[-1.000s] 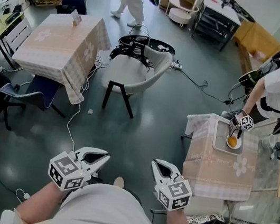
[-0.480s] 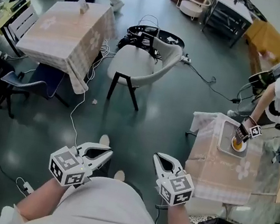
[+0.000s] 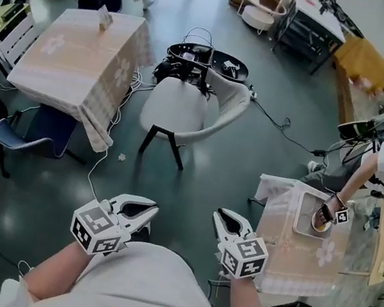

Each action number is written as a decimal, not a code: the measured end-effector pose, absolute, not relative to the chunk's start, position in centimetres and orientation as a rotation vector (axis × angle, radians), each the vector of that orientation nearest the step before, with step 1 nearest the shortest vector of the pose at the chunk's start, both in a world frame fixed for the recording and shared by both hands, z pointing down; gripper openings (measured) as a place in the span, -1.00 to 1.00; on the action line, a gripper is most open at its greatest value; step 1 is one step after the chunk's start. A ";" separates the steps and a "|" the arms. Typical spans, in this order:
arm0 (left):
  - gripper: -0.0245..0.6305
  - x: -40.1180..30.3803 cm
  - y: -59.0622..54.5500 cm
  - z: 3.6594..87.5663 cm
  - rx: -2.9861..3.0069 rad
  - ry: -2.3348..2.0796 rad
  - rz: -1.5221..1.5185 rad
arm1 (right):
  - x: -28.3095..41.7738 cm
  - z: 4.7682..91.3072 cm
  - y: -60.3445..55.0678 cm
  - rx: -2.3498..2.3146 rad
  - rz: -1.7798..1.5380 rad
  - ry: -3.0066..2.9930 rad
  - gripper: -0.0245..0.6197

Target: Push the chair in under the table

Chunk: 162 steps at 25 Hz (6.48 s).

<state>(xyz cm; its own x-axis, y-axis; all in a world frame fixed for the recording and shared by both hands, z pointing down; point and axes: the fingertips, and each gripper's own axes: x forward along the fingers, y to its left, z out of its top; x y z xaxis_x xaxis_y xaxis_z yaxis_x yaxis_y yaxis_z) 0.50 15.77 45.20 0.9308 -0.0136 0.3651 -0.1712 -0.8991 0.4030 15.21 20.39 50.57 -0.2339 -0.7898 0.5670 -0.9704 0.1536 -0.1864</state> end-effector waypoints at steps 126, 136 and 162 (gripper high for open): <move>-0.89 -2.4 -10.8 42.8 2.680 -0.437 0.469 | 11.8 51.4 -10.5 1.383 0.718 -2.261 -0.88; -0.89 -3.7 -1.7 43.6 2.632 -0.551 0.582 | 7.7 50.1 -2.4 1.220 0.650 -2.419 -0.88; -0.89 -23.0 5.5 43.7 2.697 -0.370 0.550 | -14.8 46.7 6.3 1.292 0.430 -2.389 -0.88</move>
<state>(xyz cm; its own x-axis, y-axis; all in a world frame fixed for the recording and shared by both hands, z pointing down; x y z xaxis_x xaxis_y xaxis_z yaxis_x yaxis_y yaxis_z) -22.96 5.52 43.65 0.8899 -0.1796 0.4193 -0.3207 -0.9000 0.2951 -14.81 6.28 46.74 -0.4995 -0.7256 0.4732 -0.8451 0.5283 -0.0820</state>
